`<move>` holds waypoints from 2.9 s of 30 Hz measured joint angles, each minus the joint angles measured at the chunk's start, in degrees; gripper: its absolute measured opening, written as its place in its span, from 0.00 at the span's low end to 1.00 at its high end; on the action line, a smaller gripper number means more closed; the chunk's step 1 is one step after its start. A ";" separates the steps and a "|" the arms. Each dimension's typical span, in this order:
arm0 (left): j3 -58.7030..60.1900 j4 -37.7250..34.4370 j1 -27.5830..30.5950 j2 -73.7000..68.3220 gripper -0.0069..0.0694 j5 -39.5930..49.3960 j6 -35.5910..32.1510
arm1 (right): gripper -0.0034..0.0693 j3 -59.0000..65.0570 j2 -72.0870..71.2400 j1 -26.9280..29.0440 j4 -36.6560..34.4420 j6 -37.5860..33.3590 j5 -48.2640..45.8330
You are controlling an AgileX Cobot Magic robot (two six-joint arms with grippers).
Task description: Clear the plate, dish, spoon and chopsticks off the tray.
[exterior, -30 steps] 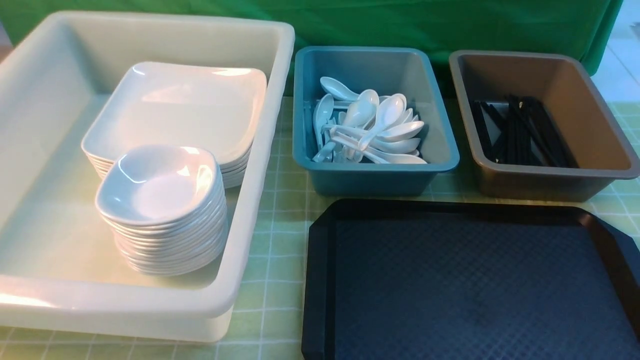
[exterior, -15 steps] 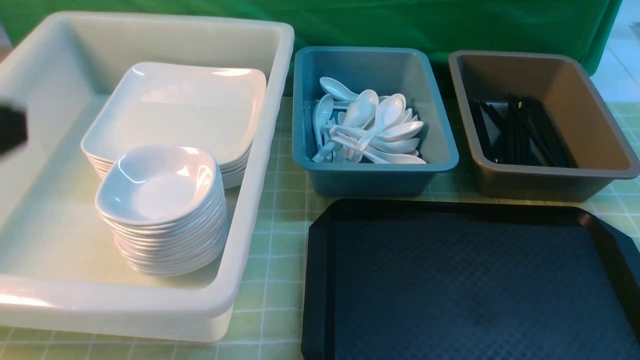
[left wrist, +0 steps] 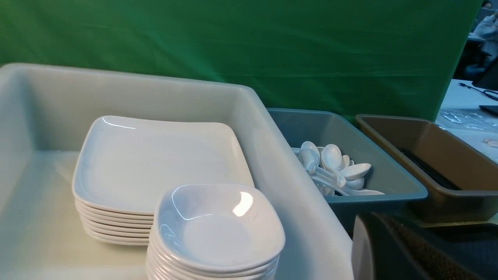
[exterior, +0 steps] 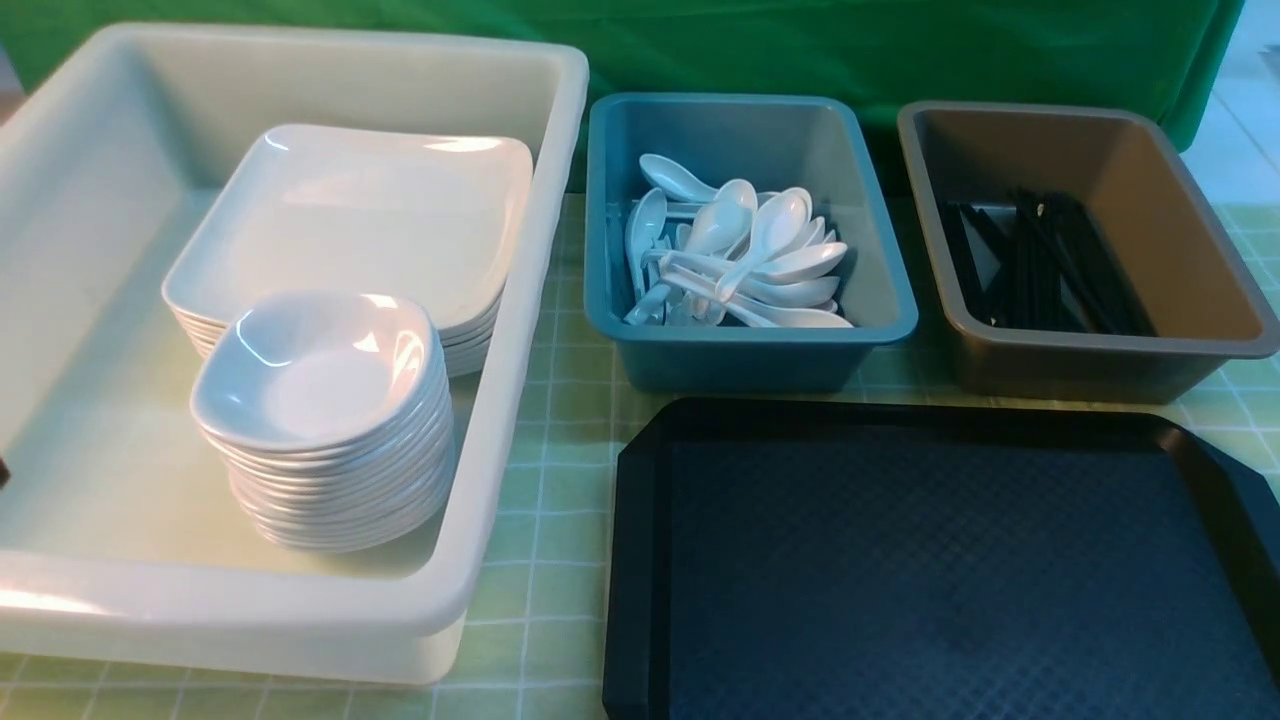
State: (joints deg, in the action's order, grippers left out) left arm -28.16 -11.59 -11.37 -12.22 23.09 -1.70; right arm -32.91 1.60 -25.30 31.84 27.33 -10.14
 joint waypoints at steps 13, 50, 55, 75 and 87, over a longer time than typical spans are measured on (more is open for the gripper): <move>0.00 0.63 0.00 0.00 0.07 -0.10 0.00 | 0.13 0.00 0.00 0.00 0.00 -0.02 0.00; 28.55 11.60 14.21 12.04 0.07 -10.56 0.00 | 0.23 0.02 0.00 0.00 0.00 -0.02 0.07; 28.55 11.60 14.21 12.10 0.07 -10.56 0.00 | 0.25 0.02 0.00 0.00 0.00 -0.02 0.07; 28.59 11.60 14.21 12.14 0.07 -10.52 0.00 | 0.31 0.06 1.05 -0.81 -30.04 -30.79 -0.38; 28.59 11.60 14.21 12.14 0.07 -10.50 0.00 | 0.33 20.32 0.04 21.98 -31.04 -33.90 -1.41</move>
State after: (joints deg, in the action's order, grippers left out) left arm 0.43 0.00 2.84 -0.07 12.59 -1.70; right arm -12.59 1.64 -3.32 0.80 -6.57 -11.55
